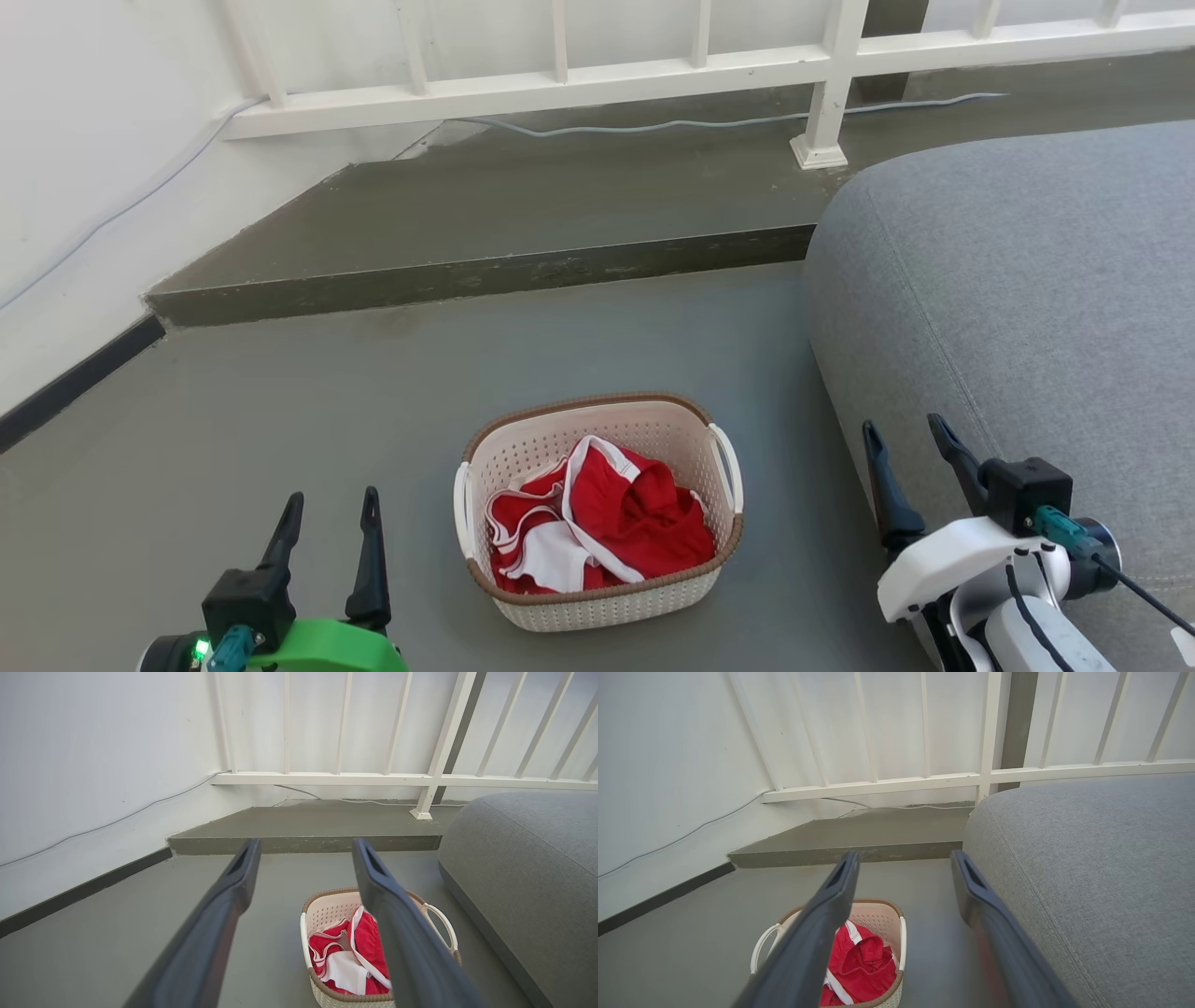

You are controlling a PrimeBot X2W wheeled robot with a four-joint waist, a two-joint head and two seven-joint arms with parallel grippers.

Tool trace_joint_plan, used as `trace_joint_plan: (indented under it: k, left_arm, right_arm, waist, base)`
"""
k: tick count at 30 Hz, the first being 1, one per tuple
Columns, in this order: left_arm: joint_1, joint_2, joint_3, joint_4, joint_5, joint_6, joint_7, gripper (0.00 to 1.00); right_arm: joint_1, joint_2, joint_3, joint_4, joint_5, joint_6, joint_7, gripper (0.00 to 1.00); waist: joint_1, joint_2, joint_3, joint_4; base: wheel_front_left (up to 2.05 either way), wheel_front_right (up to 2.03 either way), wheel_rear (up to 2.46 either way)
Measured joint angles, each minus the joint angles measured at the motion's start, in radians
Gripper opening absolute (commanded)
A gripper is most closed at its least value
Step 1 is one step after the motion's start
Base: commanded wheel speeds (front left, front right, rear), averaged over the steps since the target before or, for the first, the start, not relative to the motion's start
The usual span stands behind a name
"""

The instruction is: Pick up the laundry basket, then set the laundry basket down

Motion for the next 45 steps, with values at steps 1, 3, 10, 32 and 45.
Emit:
trace_joint_plan:
  k: [1,3,10,32,45]
  left_arm:
    - [0.005,0.000,0.000,-0.002,0.003,0.000,0.000,1.00]
    - [0.014,-0.001,0.000,-0.011,0.004,0.000,0.000,1.00]
    - [0.028,-0.006,0.005,-0.038,0.009,0.000,0.000,1.00]
    - [0.070,-0.028,0.019,-0.041,0.030,-0.002,0.023,0.00]
    - [0.085,-0.030,0.023,-0.054,-0.120,-0.023,0.032,0.00]
  right_arm:
    - [0.005,0.000,-0.001,-0.004,0.000,-0.002,0.000,1.00]
    - [0.009,-0.001,-0.002,-0.009,0.000,-0.002,0.000,1.00]
    - [0.023,-0.003,-0.004,-0.036,-0.008,-0.003,0.000,1.00]
    - [0.089,0.013,0.005,-0.038,-0.007,-0.011,0.018,0.00]
    - [0.093,0.031,-0.036,-0.041,0.142,0.017,0.043,0.00]
  waist:
    - [0.0000,0.0000,0.000,0.000]
    - [0.0000,0.0000,0.000,0.001]
    - [0.0000,0.0000,0.001,0.003]
    - [0.0000,0.0000,0.002,0.005]
    - [0.0000,0.0000,0.009,0.012]
  base:
    - [0.00,0.00,0.00]
    - [0.00,0.00,0.00]
    - [0.00,0.00,0.00]
    - [0.00,0.00,0.00]
    - [0.00,0.00,0.00]
